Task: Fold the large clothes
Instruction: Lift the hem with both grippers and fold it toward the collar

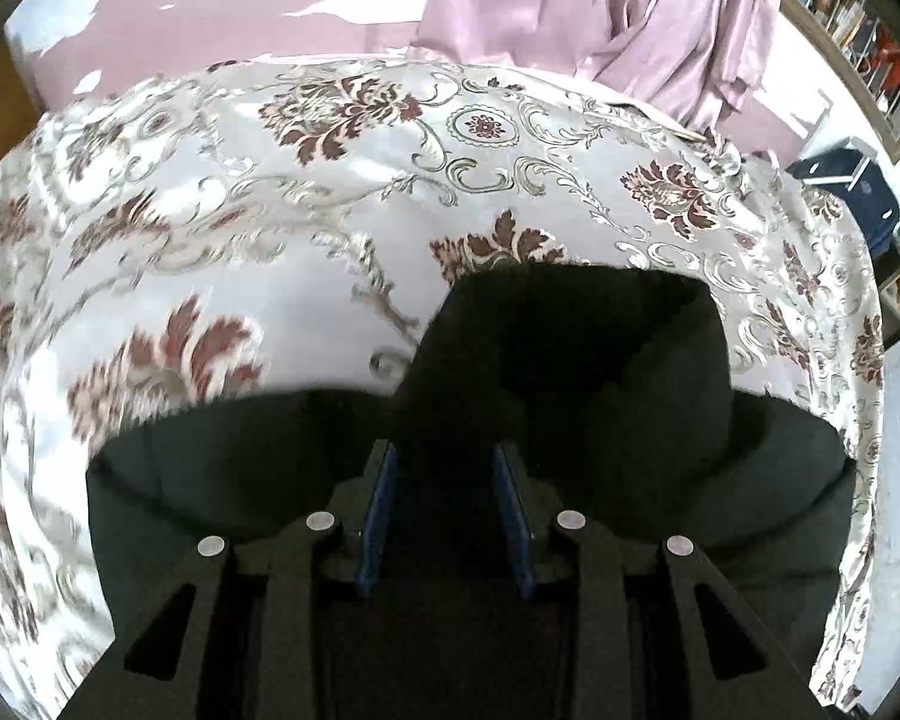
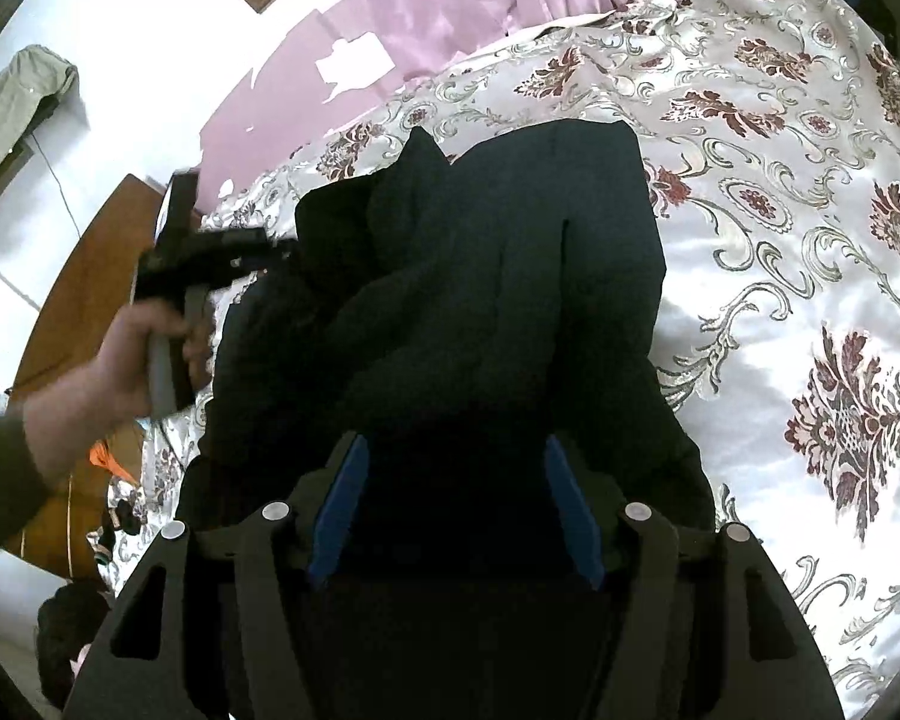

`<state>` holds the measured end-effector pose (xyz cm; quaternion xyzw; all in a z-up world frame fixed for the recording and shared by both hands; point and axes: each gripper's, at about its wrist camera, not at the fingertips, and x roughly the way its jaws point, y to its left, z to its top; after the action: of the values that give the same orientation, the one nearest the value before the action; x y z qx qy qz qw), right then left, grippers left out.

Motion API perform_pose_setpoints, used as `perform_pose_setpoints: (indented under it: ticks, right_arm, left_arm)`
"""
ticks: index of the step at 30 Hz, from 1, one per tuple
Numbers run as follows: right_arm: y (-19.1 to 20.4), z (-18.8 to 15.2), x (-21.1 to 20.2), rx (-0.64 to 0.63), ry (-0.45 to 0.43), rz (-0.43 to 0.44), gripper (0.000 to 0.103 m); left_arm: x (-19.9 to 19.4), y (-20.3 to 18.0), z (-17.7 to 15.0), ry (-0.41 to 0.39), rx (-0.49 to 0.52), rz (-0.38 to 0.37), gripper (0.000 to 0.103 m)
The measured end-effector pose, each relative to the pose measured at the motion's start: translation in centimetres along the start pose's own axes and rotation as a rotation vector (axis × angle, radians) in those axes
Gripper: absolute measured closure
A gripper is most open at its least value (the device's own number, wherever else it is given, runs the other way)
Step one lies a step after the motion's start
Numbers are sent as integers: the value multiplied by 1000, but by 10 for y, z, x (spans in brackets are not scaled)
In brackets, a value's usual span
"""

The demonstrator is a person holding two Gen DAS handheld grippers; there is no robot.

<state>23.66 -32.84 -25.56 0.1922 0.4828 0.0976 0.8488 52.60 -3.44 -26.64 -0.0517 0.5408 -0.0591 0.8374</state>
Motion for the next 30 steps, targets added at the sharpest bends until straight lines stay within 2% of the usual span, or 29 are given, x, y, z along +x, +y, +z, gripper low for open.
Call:
perform_pose_setpoints:
  ticks: [8, 12, 14, 15, 16, 21, 25, 30]
  right_arm:
    - [21, 35, 13, -48, -35, 44, 46]
    - [31, 34, 18, -60, -28, 56, 46]
    - [34, 30, 22, -57, -17, 63, 46]
    - [36, 28, 23, -55, -12, 63, 46]
    - [38, 26, 25, -52, -6, 64, 46]
    - [42, 31, 30, -50, 10, 62, 46]
    - [55, 75, 35, -73, -18, 44, 46]
    - [86, 168, 67, -168, -28, -21, 46]
  left_arm:
    - [32, -4, 32, 73, -45, 0, 71]
    - [37, 7, 37, 103, -144, -86, 71]
    - [42, 9, 35, 126, -131, -95, 72]
    - [44, 10, 32, 139, -108, -91, 84]
    - [42, 11, 29, 135, -90, -91, 92]
    - [4, 20, 4, 42, -34, -144, 95]
    - [-33, 18, -32, -47, 37, -150, 95]
    - [-63, 10, -74, -117, 111, -146, 95]
